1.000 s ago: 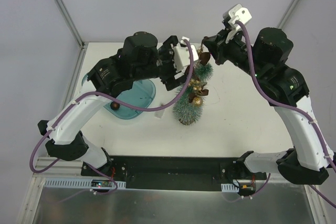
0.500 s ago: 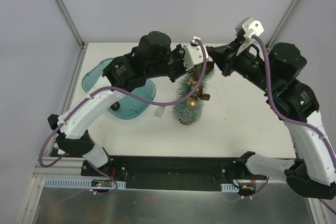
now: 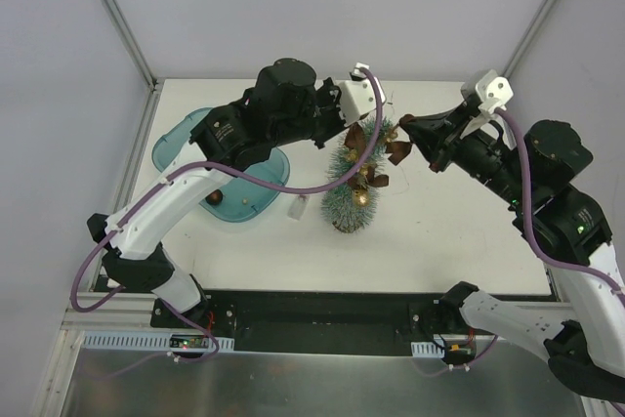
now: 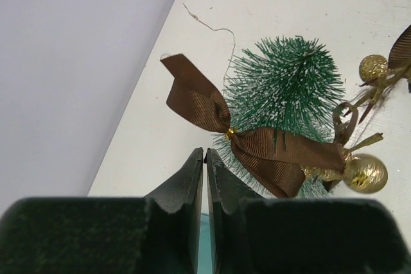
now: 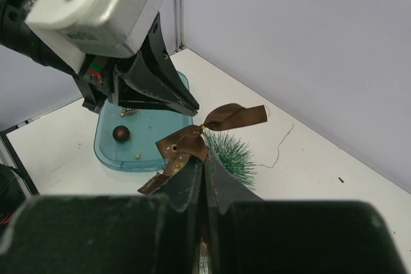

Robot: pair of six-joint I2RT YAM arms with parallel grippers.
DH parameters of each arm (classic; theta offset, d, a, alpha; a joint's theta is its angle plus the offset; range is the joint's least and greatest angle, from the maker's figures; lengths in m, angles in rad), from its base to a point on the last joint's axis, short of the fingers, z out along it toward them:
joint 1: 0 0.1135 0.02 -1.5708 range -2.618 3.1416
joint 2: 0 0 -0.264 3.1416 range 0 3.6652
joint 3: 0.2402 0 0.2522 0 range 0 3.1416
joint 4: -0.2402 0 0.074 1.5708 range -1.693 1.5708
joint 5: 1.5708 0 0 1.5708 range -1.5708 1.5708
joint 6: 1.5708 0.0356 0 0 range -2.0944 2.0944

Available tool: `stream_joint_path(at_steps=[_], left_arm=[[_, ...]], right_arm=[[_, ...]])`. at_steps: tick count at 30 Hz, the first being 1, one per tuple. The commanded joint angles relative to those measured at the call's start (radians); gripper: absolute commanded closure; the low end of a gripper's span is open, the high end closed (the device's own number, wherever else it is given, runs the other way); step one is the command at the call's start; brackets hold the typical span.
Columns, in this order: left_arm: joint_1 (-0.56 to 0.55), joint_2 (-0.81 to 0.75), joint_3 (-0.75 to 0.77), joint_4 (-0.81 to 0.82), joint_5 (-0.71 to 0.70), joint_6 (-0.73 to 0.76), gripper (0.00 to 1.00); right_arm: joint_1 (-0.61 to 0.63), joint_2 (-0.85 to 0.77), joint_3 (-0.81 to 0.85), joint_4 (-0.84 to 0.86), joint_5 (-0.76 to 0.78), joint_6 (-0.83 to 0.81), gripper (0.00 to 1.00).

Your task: Decorate the small christmas tree

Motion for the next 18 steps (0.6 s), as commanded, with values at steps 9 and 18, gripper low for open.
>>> stream_joint_path(at_steps=[9,18], left_arm=[[0.019,-0.072,-0.026,0.041,-0.046,-0.003,0.96],[0.030,-0.093,-0.043,0.041,-0.046,-0.003,0.96]], right_arm=[[-0.003,-0.065,-0.131,0.061,0.081,0.025,0.98],[-0.004,-0.139,-0.276,0.107,0.206,0.048,0.95]])
